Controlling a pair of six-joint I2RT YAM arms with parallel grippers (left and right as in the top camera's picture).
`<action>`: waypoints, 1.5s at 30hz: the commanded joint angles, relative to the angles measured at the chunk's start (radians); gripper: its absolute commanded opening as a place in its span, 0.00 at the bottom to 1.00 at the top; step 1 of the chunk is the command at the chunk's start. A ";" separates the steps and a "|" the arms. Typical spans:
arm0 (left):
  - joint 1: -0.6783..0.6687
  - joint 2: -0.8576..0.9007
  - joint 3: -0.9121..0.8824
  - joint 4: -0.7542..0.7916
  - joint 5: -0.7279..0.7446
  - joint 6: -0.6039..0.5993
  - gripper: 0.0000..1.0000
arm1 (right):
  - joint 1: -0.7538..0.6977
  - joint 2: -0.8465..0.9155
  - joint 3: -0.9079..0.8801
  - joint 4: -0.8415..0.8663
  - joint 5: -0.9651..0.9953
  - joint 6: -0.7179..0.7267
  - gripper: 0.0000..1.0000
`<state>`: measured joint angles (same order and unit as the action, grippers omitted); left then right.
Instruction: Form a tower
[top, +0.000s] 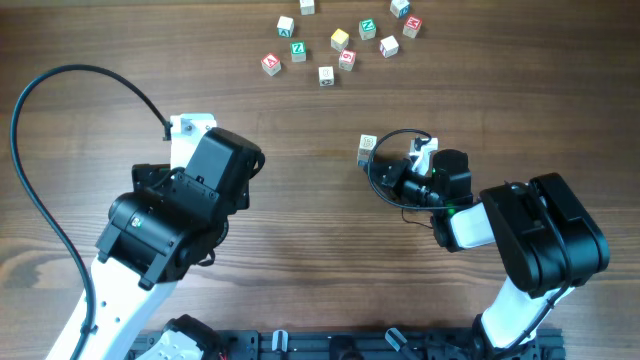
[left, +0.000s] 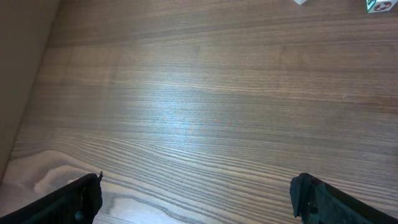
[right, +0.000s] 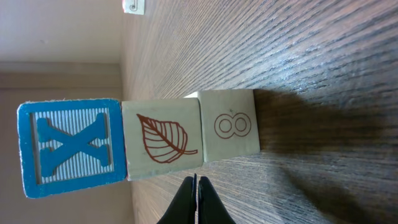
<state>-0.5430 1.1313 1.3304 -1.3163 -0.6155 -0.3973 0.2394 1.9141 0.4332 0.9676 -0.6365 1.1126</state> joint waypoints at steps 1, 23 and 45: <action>0.002 -0.009 -0.001 0.002 -0.003 0.008 1.00 | -0.012 -0.005 0.013 0.009 0.018 -0.021 0.05; 0.002 -0.009 -0.001 0.002 -0.003 0.008 1.00 | -0.016 -0.005 0.013 0.008 0.018 -0.017 0.05; 0.002 -0.009 -0.001 0.002 -0.003 0.008 1.00 | -0.016 -0.006 0.012 -0.026 -0.010 -0.013 0.05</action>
<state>-0.5430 1.1313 1.3304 -1.3163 -0.6155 -0.3973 0.2298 1.9141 0.4339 0.9504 -0.6186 1.1133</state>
